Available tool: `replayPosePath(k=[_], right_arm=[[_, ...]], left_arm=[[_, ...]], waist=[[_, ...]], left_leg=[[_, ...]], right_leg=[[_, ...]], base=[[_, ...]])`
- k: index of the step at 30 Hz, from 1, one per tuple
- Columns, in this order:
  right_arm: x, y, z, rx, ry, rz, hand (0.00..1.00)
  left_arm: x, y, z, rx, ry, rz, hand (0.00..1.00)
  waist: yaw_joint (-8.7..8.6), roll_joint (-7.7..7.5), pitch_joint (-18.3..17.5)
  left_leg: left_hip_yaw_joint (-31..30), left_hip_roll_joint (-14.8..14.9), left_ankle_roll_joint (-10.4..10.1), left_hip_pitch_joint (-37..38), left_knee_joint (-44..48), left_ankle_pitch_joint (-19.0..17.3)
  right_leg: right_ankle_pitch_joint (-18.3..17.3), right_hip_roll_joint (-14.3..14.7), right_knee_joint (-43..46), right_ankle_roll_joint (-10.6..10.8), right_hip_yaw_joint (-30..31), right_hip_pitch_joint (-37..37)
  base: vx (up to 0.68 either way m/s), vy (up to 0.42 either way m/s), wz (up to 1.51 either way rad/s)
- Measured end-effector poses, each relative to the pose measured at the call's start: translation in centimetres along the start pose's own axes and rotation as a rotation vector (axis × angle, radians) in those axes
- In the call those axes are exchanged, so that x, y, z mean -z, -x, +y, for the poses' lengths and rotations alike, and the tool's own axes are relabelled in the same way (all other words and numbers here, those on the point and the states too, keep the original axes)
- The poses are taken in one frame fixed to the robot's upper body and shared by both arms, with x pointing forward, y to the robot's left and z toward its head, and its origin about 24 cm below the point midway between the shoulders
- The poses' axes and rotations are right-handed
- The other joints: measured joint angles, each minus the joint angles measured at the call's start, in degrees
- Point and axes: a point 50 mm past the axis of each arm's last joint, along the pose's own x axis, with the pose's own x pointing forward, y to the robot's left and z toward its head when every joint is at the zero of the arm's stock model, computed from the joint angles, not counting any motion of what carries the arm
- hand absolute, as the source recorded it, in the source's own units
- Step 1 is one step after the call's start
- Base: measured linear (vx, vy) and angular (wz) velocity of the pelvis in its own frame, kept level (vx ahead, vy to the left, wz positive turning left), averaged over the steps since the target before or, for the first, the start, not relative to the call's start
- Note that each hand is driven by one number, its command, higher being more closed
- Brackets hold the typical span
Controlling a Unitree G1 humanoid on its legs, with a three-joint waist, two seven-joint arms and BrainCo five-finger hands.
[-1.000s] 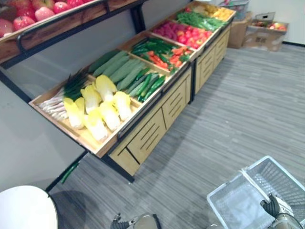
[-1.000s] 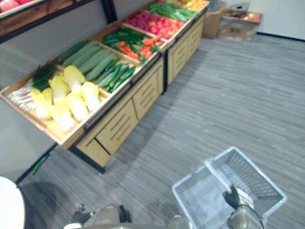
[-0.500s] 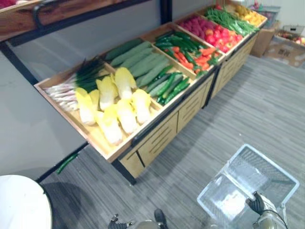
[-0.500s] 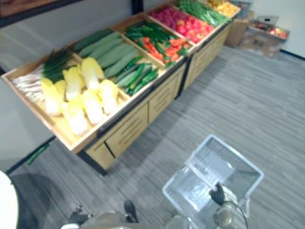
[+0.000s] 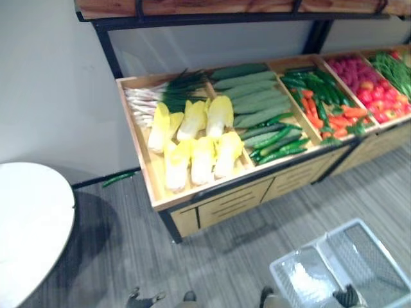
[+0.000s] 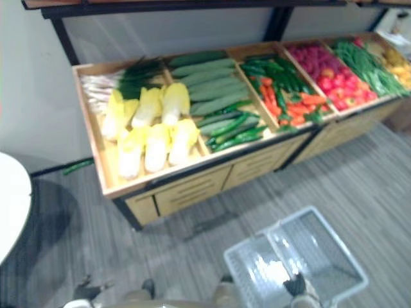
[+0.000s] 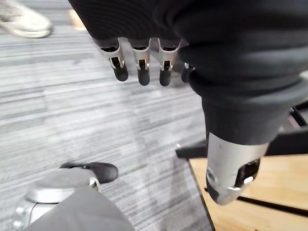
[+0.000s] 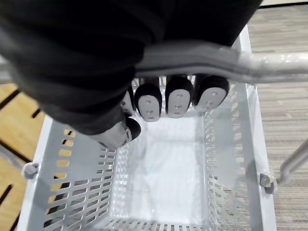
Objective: Pick vegetable in the basket
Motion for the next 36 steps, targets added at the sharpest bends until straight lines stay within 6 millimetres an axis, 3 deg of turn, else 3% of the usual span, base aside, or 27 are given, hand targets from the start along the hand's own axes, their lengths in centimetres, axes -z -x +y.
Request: replayPosePath(k=[1,3,8,10,13,14,18,25,28,33,36], right_arm=[[0.4,-0.2,-0.7,0.021,-0.017,0.02,1.0],[0.9,-0.2,-0.9,0.024,-0.019,0.04,1.0],[2.6,0.2,-1.1,0.031,-0.035,0.098,1.0],[3.5,0.6,-1.1,0.035,-0.031,0.12,1.0],[4.8,1.2,-1.1,0.046,-0.037,0.158,1.0],[5.2,1.3,-1.1,0.054,-0.038,0.166,1.0],[5.8,1.7,-1.0,0.074,-0.07,0.189,1.0],[6.0,1.9,-1.0,0.086,-0.082,0.195,1.0],[6.1,1.9,-0.9,0.085,-0.079,0.195,1.0],[5.8,1.8,-0.9,0.08,-0.061,0.18,1.0],[5.6,1.7,-1.3,0.082,-0.027,0.16,1.0]], left_arm=[[0.8,0.4,-0.9,0.007,0.037,0.032,0.0],[2.1,0.7,-0.9,-0.018,0.097,0.089,0.0],[2.6,0.8,0.0,-0.093,0.214,0.118,0.0],[1.4,0.6,0.2,-0.129,0.231,0.072,0.0],[-3.4,0.6,0.9,-0.214,0.26,-0.14,0.0],[-6.6,1.6,1.0,-0.232,0.222,-0.323,0.0],[-11.6,4.3,0.2,-0.216,0.223,-0.6,0.0],[-15.9,7.5,-0.6,-0.221,0.244,-0.829,0.0],[-16.8,7.9,-0.7,-0.243,0.254,-0.867,0.0],[-18.2,8.1,-0.8,-0.254,0.268,-0.903,0.0],[-20.0,7.4,-1.0,-0.258,0.257,-0.922,0.0]], waist=[[-0.05,2.58,0.02],[0.02,4.2,-0.14],[-0.15,4.16,-0.4],[-0.24,4.03,-0.69],[-0.07,4.42,-0.86],[-0.13,5.13,-1.28],[-0.11,5.84,-1.7],[-0.79,6.93,-2.39],[-1.8,7.21,-2.57],[-2.0,7.34,-2.67],[-2.63,7.73,-2.9]], left_leg=[[0.8,2.55,-1.48,0.22,-1.55,1.44],[2.66,4.81,-2.57,1.45,-3.74,3.48],[4.64,4.65,-1.8,2.55,-2.78,5.81],[4.44,3.23,-1.48,1.35,-1.82,6.81],[4.13,1.95,-0.77,0.71,-2.98,8.1],[3.95,2.02,-0.72,0.66,-4.89,8.08],[3.63,1.06,0.72,0.04,-5.94,7.25],[4.48,0.05,0.69,0.1,-6.09,6.97],[4.92,0.34,0.67,0.27,-6.32,6.79],[7.85,1.16,0.29,2.17,-6.75,5.98],[9.19,1.19,0.44,2.35,-6.73,5.82]], right_leg=[[0.5,2.47,-1.91,-0.96,-1.55,1.26],[0.76,5.18,-3.98,-2.19,-2.38,2.68],[0.18,5.67,-5.42,-3.19,-3.09,5.54],[0.18,4.38,-5.87,-3.19,-4.45,6.03],[0.22,3.25,-7.04,-3.1,-6.64,6.7],[0.18,3.43,-7.79,-3.02,-8.2,7.13],[1.29,3.15,-9.34,-2.54,-8.88,7.73],[2.77,2.76,-12.33,-2.27,-7.56,8.66],[2.79,3.12,-12.43,-2.29,-6.96,8.44],[3.47,3.93,-12.38,-2.46,-3.89,8.16],[3.48,3.92,-11.96,-2.49,-2.26,7.29]], base=[[0.15,-0.225,0.31],[0.16,-0.262,0.11],[0.05,-0.095,0.08],[-0.03,0.005,0.37],[-0.11,0.035,0.48],[-0.1,0.038,0.45],[-0.1,0.056,0.28],[-0.04,0.026,-0.03],[0.04,-0.018,-0.07],[0.1,-0.02,-0.32],[0.12,-0.005,-0.24]])
